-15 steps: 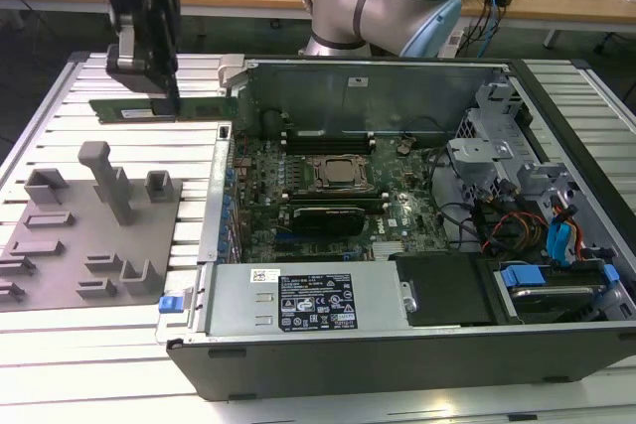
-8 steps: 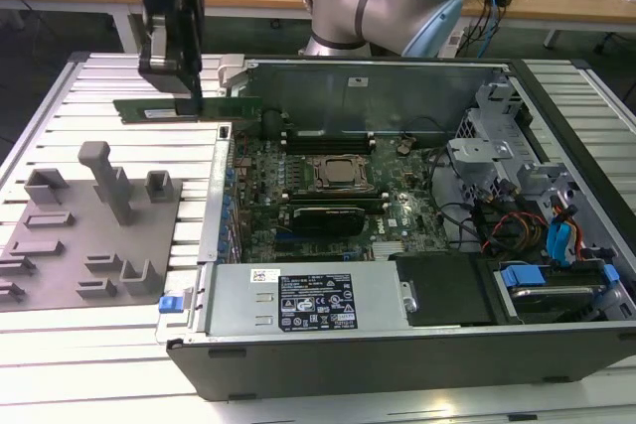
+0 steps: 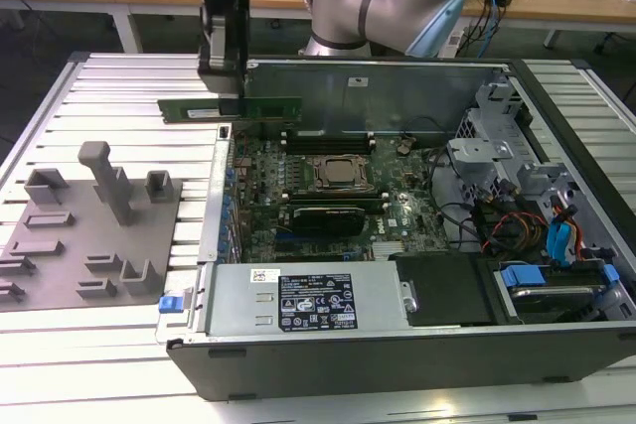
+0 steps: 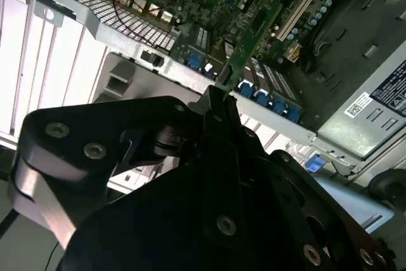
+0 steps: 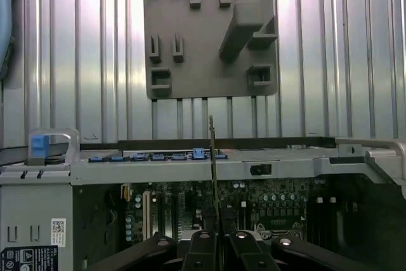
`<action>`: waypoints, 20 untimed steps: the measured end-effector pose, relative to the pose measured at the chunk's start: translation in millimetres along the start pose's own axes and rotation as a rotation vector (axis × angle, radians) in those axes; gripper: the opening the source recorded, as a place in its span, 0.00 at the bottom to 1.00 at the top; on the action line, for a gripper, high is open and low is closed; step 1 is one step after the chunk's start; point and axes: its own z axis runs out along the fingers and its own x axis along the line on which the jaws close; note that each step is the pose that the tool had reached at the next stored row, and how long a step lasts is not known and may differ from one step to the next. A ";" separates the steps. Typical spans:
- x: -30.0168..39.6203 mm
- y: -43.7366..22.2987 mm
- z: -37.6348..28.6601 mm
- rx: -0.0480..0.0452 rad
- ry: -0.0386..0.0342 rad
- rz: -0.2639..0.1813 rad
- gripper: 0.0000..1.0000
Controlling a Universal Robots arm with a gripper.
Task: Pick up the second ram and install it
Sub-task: 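Pick up the second ram and move it above second insertion slot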
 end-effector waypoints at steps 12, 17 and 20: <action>-1.1 -46.2 -2.0 -0.0011 -0.0001 0.000 0.14; -2.4 -67.9 -2.5 -0.0039 -0.0171 0.000 0.14; -6.5 -71.4 -1.1 -0.0047 -0.0371 0.000 0.14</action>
